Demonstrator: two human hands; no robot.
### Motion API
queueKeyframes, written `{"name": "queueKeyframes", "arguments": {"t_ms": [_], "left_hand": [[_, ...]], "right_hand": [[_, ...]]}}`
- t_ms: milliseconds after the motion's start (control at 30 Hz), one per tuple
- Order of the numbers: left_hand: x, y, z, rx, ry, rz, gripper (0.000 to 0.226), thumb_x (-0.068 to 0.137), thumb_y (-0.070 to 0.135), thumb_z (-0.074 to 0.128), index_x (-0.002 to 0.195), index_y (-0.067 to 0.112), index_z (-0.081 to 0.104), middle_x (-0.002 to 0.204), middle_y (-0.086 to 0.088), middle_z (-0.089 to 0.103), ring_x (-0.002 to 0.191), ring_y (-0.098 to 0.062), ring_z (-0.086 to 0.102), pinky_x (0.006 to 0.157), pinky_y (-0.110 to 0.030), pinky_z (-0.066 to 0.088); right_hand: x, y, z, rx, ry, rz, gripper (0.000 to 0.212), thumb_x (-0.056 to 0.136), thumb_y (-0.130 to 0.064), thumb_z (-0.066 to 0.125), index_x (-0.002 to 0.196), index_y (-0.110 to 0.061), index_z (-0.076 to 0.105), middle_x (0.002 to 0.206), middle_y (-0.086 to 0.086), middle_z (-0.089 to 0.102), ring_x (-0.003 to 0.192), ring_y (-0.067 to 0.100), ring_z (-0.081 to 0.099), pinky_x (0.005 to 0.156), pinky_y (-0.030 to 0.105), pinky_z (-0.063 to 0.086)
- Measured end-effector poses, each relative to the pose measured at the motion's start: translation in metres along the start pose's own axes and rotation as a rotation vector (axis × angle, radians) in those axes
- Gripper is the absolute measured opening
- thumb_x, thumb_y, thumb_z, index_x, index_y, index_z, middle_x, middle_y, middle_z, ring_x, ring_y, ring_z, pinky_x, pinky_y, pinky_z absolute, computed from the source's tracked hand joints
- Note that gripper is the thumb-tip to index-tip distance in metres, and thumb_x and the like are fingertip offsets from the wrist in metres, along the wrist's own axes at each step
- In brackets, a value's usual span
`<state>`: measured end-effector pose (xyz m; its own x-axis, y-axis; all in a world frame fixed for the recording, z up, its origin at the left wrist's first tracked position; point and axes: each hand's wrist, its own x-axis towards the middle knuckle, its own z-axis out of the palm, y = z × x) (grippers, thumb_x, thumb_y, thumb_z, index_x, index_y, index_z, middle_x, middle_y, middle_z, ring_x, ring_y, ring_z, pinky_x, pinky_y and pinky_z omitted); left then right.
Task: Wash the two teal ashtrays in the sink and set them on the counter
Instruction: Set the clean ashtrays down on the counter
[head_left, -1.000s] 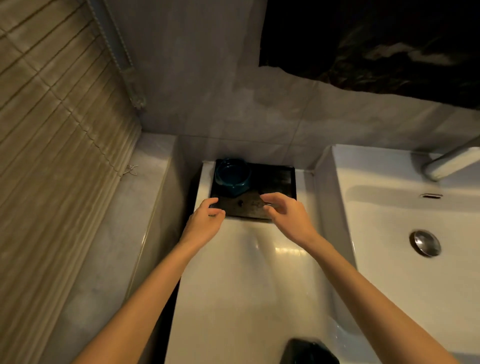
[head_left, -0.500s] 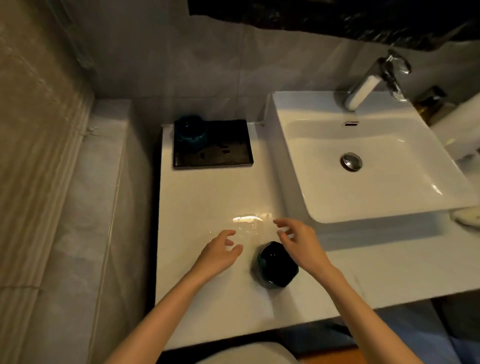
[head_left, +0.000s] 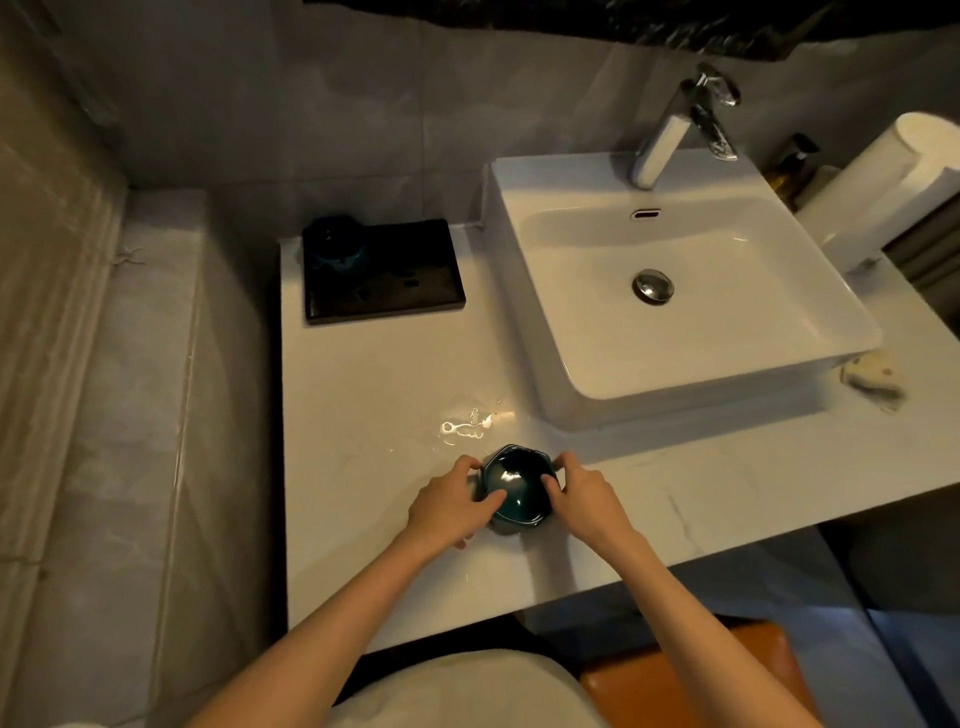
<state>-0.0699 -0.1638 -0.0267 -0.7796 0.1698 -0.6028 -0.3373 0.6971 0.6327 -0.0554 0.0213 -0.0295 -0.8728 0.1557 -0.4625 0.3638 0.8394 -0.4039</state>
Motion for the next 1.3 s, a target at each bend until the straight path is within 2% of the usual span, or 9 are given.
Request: {"name": "queueKeyframes", "arguments": {"t_ms": [133,233,400,567,667,800,900,1100,1300], "left_hand": [[0.0,0.0,0.005,0.001,0.075,0.024,0.041,0.077,0.041,0.058,0.117,0.035,0.048,0.082,0.006,0.068,0.063,-0.02,0.069,0.066,-0.035,0.059],[0.004,-0.002,-0.001,0.01,0.126,0.036,0.044,0.079,0.036,0.054,0.123,0.036,0.052,0.092,0.004,0.069,0.077,-0.026,0.067,0.073,-0.036,0.057],[0.017,0.006,-0.039,0.01,0.302,0.035,0.038,0.083,0.045,0.056,0.12,0.034,0.055,0.093,0.007,0.072,0.089,-0.021,0.067,0.079,-0.031,0.052],[0.036,0.028,-0.088,-0.306,0.417,0.062,0.033,0.08,0.034,0.069,0.11,0.022,0.059,0.102,0.003,0.067,0.09,-0.012,0.065,0.084,-0.031,0.053],[0.06,0.036,-0.115,-0.446,0.465,0.081,0.026,0.082,0.022,0.069,0.106,0.021,0.06,0.112,-0.003,0.065,0.1,-0.014,0.062,0.091,-0.029,0.049],[0.098,0.049,-0.155,-0.428,0.483,0.081,0.042,0.089,0.019,0.058,0.131,0.018,0.055,0.115,-0.002,0.06,0.102,-0.014,0.058,0.089,-0.029,0.045],[0.125,0.055,-0.178,-0.496,0.425,0.05,0.05,0.092,0.015,0.055,0.14,0.017,0.042,0.12,-0.005,0.056,0.1,-0.013,0.055,0.085,-0.026,0.045],[0.175,0.056,-0.199,-0.58,0.367,0.018,0.047,0.091,0.001,0.049,0.136,0.012,0.045,0.139,-0.008,0.047,0.125,-0.018,0.047,0.105,-0.035,0.041],[0.209,0.055,-0.204,-0.599,0.307,0.004,0.054,0.092,0.001,0.047,0.143,0.017,0.037,0.136,-0.005,0.049,0.112,-0.011,0.049,0.102,-0.033,0.042]], "right_hand": [[0.003,-0.006,-0.004,-0.08,-0.048,-0.077,0.013,0.099,-0.02,0.042,0.103,-0.008,0.043,0.091,0.017,0.066,0.074,0.031,0.06,0.058,0.033,0.042],[0.004,-0.014,-0.003,-0.019,-0.059,-0.079,0.009,0.096,-0.019,0.044,0.094,-0.011,0.04,0.081,0.014,0.065,0.066,0.03,0.062,0.064,0.041,0.054],[0.02,-0.048,-0.007,0.168,-0.032,-0.025,0.012,0.089,-0.021,0.045,0.081,-0.015,0.037,0.065,0.014,0.068,0.06,0.033,0.065,0.066,0.046,0.055],[0.065,-0.099,-0.025,0.32,0.036,0.01,0.015,0.083,-0.028,0.046,0.086,-0.014,0.04,0.075,0.015,0.069,0.067,0.032,0.067,0.071,0.045,0.056],[0.09,-0.137,-0.041,0.437,0.041,-0.01,0.013,0.086,-0.02,0.047,0.091,-0.01,0.041,0.067,0.013,0.068,0.054,0.026,0.067,0.061,0.038,0.057],[0.135,-0.175,-0.057,0.476,0.046,-0.04,0.011,0.091,-0.014,0.046,0.098,-0.007,0.041,0.059,0.008,0.064,0.041,0.016,0.061,0.045,0.024,0.049],[0.172,-0.196,-0.061,0.441,0.056,-0.061,0.013,0.094,-0.016,0.046,0.102,-0.008,0.041,0.063,0.005,0.064,0.046,0.018,0.063,0.048,0.025,0.052],[0.234,-0.221,-0.061,0.425,0.08,-0.043,0.016,0.093,-0.016,0.046,0.102,-0.004,0.042,0.068,0.008,0.065,0.056,0.023,0.066,0.058,0.033,0.054],[0.274,-0.229,-0.056,0.399,0.068,-0.05,0.014,0.096,-0.016,0.044,0.104,-0.005,0.041,0.066,0.007,0.065,0.051,0.021,0.065,0.05,0.03,0.05]]}}
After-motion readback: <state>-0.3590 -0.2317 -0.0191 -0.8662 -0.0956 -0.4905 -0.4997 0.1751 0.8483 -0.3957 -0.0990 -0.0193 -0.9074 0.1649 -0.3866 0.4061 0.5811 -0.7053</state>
